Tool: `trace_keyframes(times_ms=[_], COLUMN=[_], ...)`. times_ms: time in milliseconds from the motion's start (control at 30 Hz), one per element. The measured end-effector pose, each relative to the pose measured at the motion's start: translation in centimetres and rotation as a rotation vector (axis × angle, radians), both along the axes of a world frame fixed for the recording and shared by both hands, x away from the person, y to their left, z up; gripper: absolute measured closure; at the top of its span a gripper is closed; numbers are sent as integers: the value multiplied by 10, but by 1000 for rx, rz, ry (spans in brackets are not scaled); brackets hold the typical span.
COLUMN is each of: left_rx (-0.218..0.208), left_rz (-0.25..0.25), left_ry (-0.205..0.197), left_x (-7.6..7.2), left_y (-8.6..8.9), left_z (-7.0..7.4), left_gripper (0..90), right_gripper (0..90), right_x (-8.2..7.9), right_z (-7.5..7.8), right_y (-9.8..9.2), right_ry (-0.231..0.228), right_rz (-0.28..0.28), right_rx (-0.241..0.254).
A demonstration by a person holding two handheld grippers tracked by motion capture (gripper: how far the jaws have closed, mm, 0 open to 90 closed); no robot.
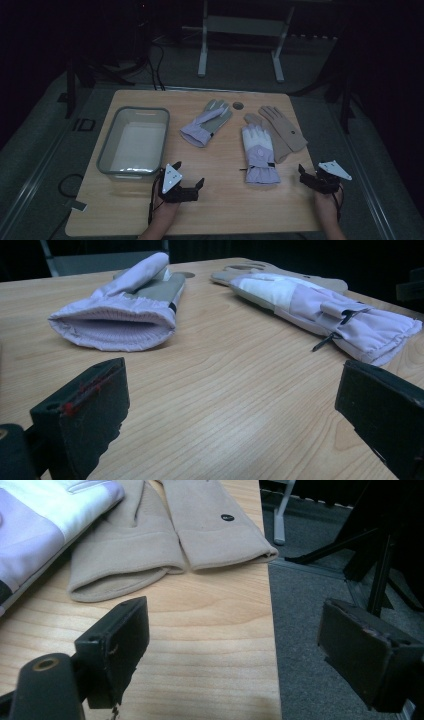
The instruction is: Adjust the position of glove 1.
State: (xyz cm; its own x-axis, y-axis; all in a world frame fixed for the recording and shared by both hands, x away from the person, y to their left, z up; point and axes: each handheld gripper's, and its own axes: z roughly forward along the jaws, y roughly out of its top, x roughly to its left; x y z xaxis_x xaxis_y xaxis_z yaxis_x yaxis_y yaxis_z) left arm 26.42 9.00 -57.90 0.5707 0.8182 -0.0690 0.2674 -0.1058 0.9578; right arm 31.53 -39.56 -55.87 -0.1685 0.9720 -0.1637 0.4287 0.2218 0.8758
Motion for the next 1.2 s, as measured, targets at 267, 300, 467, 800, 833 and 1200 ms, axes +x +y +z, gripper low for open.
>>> trace_keyframes(times_ms=[267, 300, 467, 800, 833, 1200], left_rx=[0, 4, 11, 10, 11, -3], left_rz=[4, 3, 0, -1, -2, -3], left_ry=[-1, -3, -6, -5, -6, 2], left_x=[0, 0, -1, 0, -1, 0], left_y=[0, 0, -1, 0, -1, 0], left_z=[0, 0, 0, 0, 0, 0], left_gripper=[12, 13, 13, 13, 13, 13], right_gripper=[112, 112, 143, 123, 124, 101], right_x=[2, 3, 11, 9, 10, 33], right_z=[0, -1, -2, 24, 27, 70], right_y=[1, 2, -5, -1, 0, 22], right_ry=[29, 33, 206, 210, 221, 225], right_rz=[-33, -33, 32, 57, 76, 137], right_rx=[-15, -24, 107, 141, 150, 184])
